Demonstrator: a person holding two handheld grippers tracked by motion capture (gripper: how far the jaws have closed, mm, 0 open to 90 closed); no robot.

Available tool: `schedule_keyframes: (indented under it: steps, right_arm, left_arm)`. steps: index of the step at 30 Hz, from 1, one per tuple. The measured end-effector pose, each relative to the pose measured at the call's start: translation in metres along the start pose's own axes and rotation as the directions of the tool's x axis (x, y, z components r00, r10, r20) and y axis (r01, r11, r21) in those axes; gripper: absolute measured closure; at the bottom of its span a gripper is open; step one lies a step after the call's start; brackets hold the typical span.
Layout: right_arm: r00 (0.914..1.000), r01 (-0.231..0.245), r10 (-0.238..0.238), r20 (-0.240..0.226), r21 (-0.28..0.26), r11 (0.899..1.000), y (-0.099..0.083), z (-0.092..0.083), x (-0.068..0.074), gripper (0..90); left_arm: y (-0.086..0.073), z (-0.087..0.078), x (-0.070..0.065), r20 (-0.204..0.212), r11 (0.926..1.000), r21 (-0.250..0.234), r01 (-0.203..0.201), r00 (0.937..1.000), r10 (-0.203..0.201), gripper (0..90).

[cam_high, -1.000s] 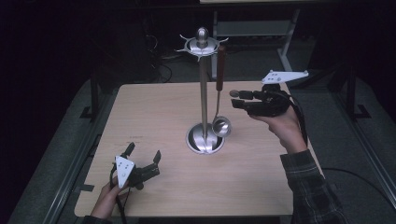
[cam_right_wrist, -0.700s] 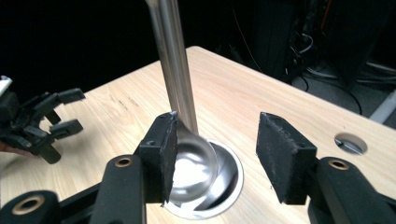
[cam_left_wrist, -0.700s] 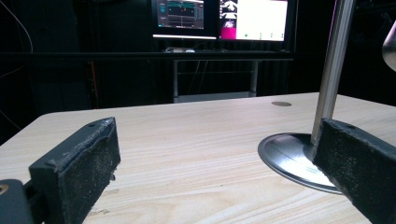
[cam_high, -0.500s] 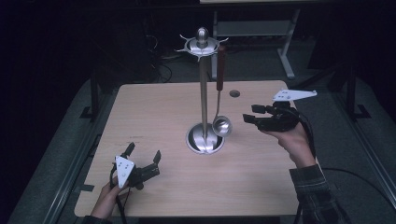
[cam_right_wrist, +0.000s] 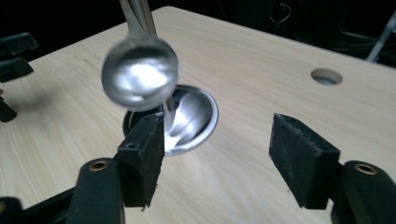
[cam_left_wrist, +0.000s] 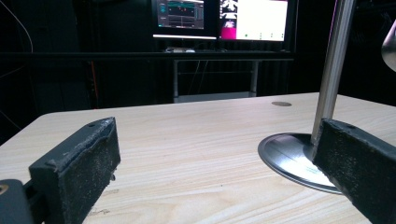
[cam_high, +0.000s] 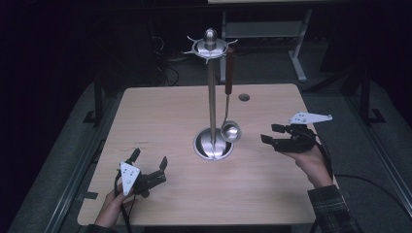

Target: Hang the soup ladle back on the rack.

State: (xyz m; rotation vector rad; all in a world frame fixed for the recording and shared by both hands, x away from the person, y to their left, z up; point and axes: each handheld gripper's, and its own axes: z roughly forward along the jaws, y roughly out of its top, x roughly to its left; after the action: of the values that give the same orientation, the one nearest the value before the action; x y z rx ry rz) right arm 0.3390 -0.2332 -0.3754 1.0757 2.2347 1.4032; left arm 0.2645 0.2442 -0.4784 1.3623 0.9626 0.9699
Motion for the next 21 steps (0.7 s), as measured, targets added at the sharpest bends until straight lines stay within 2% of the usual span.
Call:
schedule_keyframes:
  steps: [10,14,21]
  right_arm:
    - [0.9987,-0.047,0.046,0.021,0.029,0.998,-0.037,0.0,-0.008,25.5]
    - [0.9975,-0.048,0.046,0.053,0.034,0.998,-0.048,-0.001,-0.008,21.6]
    - [0.9962,-0.049,0.046,0.074,0.046,0.998,-0.066,-0.001,-0.006,13.9]
  left_arm:
    - [0.0,0.0,0.0,0.001,1.0,-0.003,0.004,1.0,-0.004,0.2]
    - [0.0,0.0,0.0,0.0,1.0,-0.003,0.003,1.0,-0.003,0.2]
    - [0.0,0.0,0.0,0.0,1.0,-0.003,0.003,1.0,-0.003,0.3]
